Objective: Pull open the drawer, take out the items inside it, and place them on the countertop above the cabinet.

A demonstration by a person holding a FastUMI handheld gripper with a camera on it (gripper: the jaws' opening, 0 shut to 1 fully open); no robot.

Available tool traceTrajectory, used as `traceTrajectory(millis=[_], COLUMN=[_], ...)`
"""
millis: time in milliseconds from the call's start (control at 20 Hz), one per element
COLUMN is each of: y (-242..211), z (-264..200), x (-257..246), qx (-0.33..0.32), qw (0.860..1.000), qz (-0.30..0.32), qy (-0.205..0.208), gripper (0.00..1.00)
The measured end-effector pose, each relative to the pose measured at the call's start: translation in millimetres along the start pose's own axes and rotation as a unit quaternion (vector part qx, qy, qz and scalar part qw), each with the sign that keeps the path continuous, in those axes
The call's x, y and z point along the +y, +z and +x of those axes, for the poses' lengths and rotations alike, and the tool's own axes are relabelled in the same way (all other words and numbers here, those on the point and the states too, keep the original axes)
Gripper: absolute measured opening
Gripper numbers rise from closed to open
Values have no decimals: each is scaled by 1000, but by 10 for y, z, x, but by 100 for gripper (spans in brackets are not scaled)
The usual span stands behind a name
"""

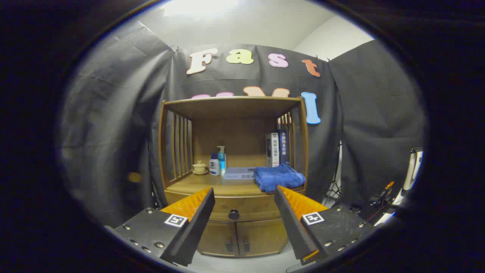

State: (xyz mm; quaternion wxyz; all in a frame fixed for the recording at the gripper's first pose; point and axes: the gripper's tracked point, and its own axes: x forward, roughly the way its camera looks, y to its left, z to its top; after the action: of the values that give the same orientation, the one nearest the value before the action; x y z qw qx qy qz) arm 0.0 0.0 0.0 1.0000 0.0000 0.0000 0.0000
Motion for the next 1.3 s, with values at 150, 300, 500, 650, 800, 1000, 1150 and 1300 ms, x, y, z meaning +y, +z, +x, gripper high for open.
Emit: traceTrajectory(millis=[150, 300, 500, 650, 800, 1000, 1150, 1300], y=[-37, -27, -65, -122, -251, -512, -770, -1113], z=[-9, -19, -1, 66, 184, 489, 854, 1200], x=[-39, -55, -76, -94, -59, 139, 276, 491], qx=[11, 11, 17, 21, 34, 60, 77, 108], qw=[1000, 1000, 1000, 999, 999, 998, 997, 992], qz=[-4, -3, 2, 5, 9, 13, 22, 36], qy=[-8, -14, -19, -24, -21, 9, 22, 54], gripper=[95, 95, 95, 95, 92, 92, 92, 92])
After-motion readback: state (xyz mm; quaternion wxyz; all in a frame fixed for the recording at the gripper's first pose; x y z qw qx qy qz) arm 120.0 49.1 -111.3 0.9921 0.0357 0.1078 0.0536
